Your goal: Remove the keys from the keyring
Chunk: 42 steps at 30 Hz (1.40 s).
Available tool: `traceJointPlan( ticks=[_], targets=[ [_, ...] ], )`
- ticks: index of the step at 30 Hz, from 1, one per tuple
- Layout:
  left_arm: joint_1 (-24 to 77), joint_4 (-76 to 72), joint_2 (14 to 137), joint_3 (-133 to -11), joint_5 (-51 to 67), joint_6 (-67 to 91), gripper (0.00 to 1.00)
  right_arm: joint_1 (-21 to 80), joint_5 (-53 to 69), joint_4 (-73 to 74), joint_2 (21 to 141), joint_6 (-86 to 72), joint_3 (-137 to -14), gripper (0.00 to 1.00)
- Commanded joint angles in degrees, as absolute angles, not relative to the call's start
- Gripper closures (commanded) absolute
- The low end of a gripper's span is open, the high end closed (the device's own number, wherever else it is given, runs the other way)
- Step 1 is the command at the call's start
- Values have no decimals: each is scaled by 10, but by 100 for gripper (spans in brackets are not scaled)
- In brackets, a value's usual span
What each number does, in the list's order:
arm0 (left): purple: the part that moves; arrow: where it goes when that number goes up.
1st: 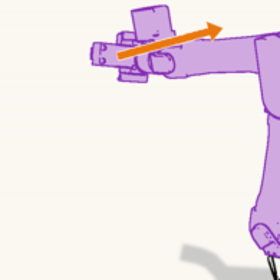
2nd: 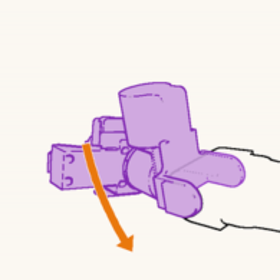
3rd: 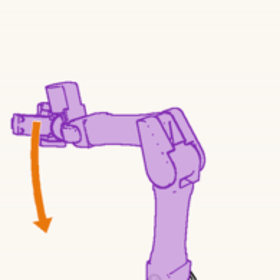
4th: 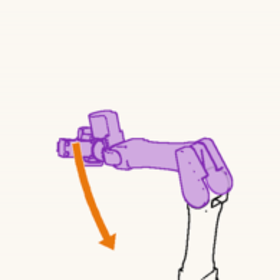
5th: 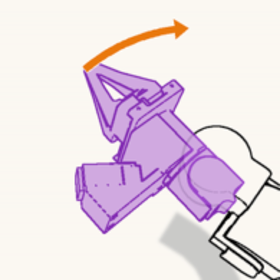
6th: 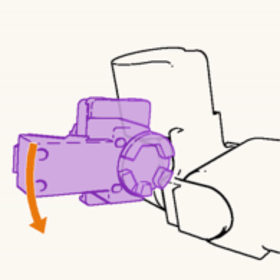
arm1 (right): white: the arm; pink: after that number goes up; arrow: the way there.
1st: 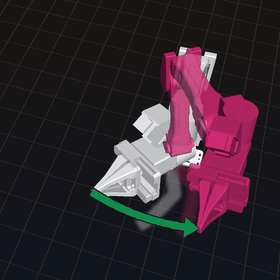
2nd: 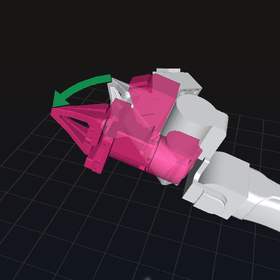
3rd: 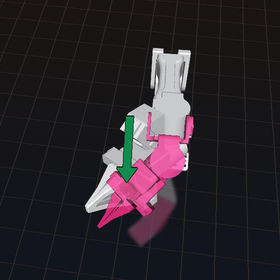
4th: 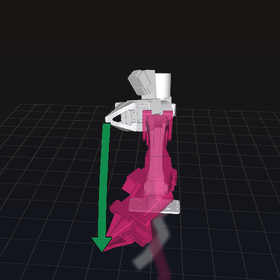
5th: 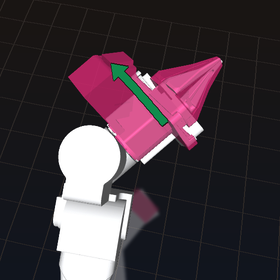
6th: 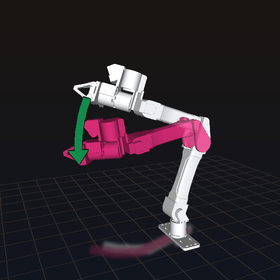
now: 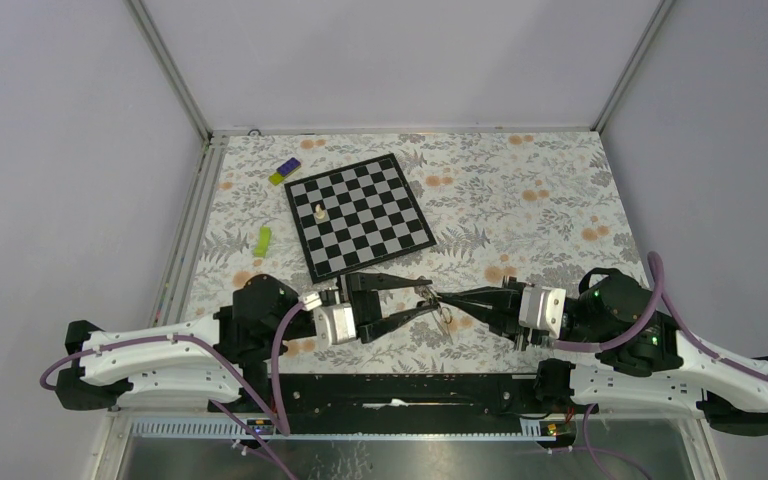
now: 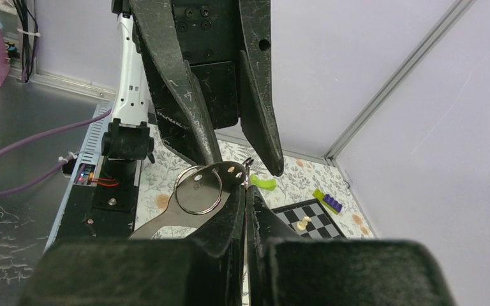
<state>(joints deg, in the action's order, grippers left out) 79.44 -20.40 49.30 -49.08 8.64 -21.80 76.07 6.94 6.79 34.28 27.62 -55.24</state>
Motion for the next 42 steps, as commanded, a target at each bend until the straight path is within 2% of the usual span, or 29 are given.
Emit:
traceJointPlan(
  ticks=[1, 4, 5, 6, 8, 13, 15, 20, 24, 29, 42],
  targets=[
    [794, -215, 493, -497, 59, -217, 61, 762, 69, 21, 344, 283, -566, 100],
    [794, -223, 485, -496, 53, -220, 60, 762, 61, 19, 342, 285, -565, 100],
    [794, -226, 482, -495, 49, -221, 55, 761, 56, 18, 342, 286, -564, 100],
    [794, -227, 480, -495, 47, -221, 42, 761, 51, 16, 341, 286, -563, 100],
    [794, -228, 473, -496, 39, -222, 32, 761, 45, 6, 339, 288, -557, 100],
    [794, -237, 456, -489, 34, -226, 26, 761, 29, -14, 335, 292, -549, 100],
    [794, -237, 451, -488, 37, -228, 27, 761, 25, -18, 334, 295, -547, 100],
    [794, -226, 453, -495, 74, -232, 41, 761, 10, -27, 333, 302, -543, 100],
    [794, -209, 466, -502, 103, -232, 44, 761, 4, -38, 331, 304, -539, 100],
    [794, -200, 479, -506, 103, -232, 56, 761, 5, -50, 327, 304, -535, 100],
    [794, -233, 468, -494, 55, -233, 58, 761, 20, -40, 324, 299, -534, 100]
  ],
)
